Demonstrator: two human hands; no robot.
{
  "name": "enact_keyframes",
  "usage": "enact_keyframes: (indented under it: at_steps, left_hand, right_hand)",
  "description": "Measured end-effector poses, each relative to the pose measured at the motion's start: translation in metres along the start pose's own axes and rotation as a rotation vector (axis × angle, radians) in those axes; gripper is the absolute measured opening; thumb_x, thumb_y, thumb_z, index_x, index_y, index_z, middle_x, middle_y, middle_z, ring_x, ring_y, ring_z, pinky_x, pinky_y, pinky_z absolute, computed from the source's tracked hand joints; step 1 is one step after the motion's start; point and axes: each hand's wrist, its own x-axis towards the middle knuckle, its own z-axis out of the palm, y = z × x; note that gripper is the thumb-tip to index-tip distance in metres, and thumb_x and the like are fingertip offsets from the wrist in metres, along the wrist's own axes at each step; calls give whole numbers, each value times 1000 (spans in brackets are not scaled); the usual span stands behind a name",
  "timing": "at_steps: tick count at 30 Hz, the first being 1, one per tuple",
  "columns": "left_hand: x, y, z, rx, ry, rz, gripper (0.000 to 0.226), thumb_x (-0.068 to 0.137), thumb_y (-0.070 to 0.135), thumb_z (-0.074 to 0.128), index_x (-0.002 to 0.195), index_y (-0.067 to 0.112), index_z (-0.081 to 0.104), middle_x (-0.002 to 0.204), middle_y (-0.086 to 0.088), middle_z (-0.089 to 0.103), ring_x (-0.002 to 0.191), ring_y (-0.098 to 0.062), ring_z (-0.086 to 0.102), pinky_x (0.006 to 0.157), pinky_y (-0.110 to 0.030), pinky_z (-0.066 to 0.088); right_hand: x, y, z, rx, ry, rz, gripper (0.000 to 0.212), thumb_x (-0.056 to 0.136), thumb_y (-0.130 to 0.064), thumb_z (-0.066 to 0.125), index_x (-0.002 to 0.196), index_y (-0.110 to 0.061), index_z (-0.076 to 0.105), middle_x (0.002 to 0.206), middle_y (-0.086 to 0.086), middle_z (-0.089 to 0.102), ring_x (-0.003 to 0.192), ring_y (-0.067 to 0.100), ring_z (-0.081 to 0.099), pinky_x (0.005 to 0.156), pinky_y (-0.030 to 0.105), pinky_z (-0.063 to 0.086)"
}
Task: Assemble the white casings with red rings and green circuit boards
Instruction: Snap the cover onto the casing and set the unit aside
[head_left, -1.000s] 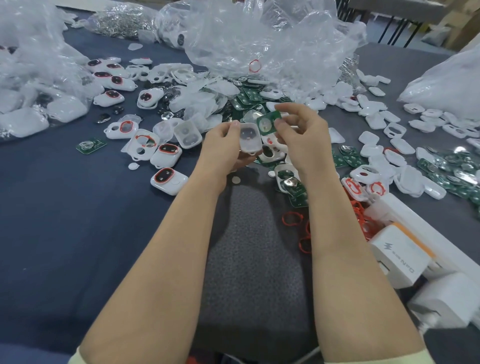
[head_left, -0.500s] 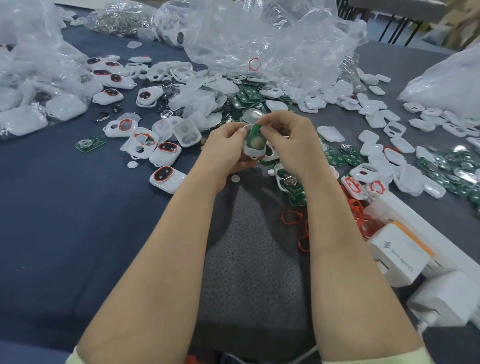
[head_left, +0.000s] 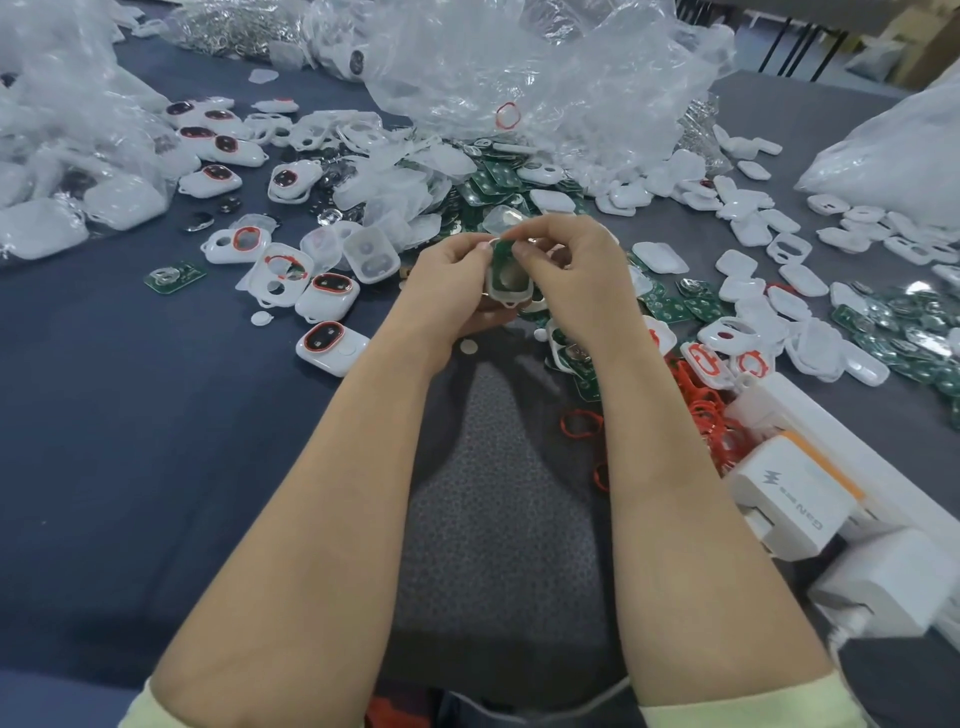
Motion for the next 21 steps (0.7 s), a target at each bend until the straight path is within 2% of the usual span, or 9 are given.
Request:
enact_keyframes:
  at_steps: [6, 9, 11, 14, 17, 21]
  left_hand:
    - [-2, 1, 0, -29, -15, -5, 23, 103, 18, 42, 91, 19, 61, 89, -9, 66, 68, -17, 69, 59, -26, 58]
    - [-2, 1, -2, -50, -41, 14, 15, 100, 18, 49, 92, 19, 62, 89, -7, 67, 65, -15, 69, 60, -25, 57]
    - [-3, -1, -4, -32, -71, 47, 7, 95, 13, 58, 100, 17, 61, 90, -8, 69, 71, -16, 70, 64, -24, 57]
    - [-3, -3, -4, 21, -71, 103, 19, 90, 2, 62, 99, 19, 59, 79, -4, 70, 68, -11, 70, 63, -23, 57]
    - [-3, -4, -3, 88, -73, 165, 23, 91, 0, 60, 94, 22, 57, 75, -3, 69, 66, -10, 69, 63, -24, 58]
    - [-2, -7, -2, 117, -64, 219, 26, 92, -1, 58, 91, 26, 57, 73, -2, 69, 64, -9, 68, 63, -23, 58]
  right_hand:
    - [-1, 1, 2, 17, 32, 5, 18, 90, -18, 61, 106, -24, 66, 94, 7, 59, 80, 15, 54, 83, 36, 51]
    - [0, 3, 3, 49, 46, 41, 18, 90, -21, 62, 108, -18, 65, 89, 1, 61, 82, 17, 59, 79, 33, 52]
    - [2, 5, 5, 84, 39, 90, 14, 91, -22, 62, 102, -14, 65, 91, 2, 66, 82, 14, 62, 75, 26, 52]
    - [4, 9, 7, 174, 14, 158, 5, 91, -22, 62, 91, -16, 63, 88, 2, 68, 76, 12, 63, 67, 26, 54]
    - [5, 9, 9, 178, 36, 151, 14, 90, -21, 63, 77, -23, 57, 76, -7, 63, 69, 9, 59, 63, 25, 50]
    - [5, 7, 12, 212, 71, 165, 17, 87, -20, 65, 73, -25, 57, 77, -3, 64, 77, 18, 62, 75, 37, 54]
